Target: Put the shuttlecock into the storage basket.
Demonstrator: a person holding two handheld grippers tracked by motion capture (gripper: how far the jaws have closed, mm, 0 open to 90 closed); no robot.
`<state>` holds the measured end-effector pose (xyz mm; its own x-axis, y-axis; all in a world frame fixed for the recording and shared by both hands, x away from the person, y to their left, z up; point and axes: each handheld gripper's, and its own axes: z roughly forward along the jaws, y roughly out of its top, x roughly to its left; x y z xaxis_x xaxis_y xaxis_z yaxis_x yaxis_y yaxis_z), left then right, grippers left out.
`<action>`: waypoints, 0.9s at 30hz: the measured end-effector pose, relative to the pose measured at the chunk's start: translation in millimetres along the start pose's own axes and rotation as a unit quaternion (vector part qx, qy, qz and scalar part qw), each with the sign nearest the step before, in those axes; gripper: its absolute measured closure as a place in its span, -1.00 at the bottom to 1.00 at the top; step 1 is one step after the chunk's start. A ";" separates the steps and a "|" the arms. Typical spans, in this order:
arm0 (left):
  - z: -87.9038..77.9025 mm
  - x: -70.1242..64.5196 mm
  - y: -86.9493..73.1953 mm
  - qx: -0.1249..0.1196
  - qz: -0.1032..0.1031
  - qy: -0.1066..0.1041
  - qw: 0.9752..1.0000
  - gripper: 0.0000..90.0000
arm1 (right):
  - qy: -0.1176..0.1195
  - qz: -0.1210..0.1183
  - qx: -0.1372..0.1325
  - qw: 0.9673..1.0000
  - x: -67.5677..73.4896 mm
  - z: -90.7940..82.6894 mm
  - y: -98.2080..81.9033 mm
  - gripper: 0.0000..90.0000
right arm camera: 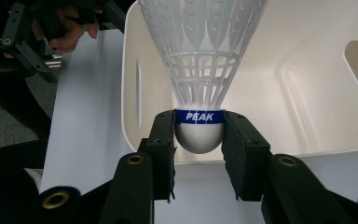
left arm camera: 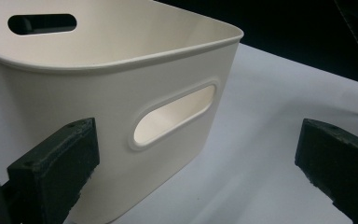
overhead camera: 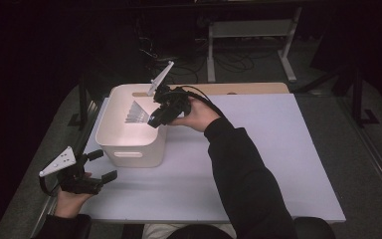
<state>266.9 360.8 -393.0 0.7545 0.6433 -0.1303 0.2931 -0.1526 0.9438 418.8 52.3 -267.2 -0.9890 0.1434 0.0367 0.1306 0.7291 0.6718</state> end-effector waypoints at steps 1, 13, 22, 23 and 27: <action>0.0 0.0 0.0 0.000 0.000 0.000 1.000 -1.00 | 0.002 0.001 0.000 1.000 0.1 2.2 0.2 0.42; 0.0 0.2 0.0 0.000 0.002 -0.001 1.000 -1.00 | 0.013 0.000 0.005 1.000 -2.5 17.4 1.7 0.42; 0.0 0.2 0.1 0.000 0.002 -0.001 1.000 -1.00 | 0.018 0.001 0.009 1.000 -4.3 25.9 1.6 0.42; 0.0 0.2 0.1 0.000 0.002 -0.001 1.000 -1.00 | 0.019 0.000 0.012 1.000 -4.6 27.1 1.6 0.42; 0.0 0.3 0.1 0.000 0.002 -0.001 1.000 -1.00 | 0.022 -0.001 0.015 1.000 -5.0 32.2 1.5 0.42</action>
<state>267.1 361.0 -393.0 0.7573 0.6406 -0.1273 0.2903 -0.1556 0.9442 426.2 74.2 -290.2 -0.9913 0.1133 0.0675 0.1299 0.7496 0.6490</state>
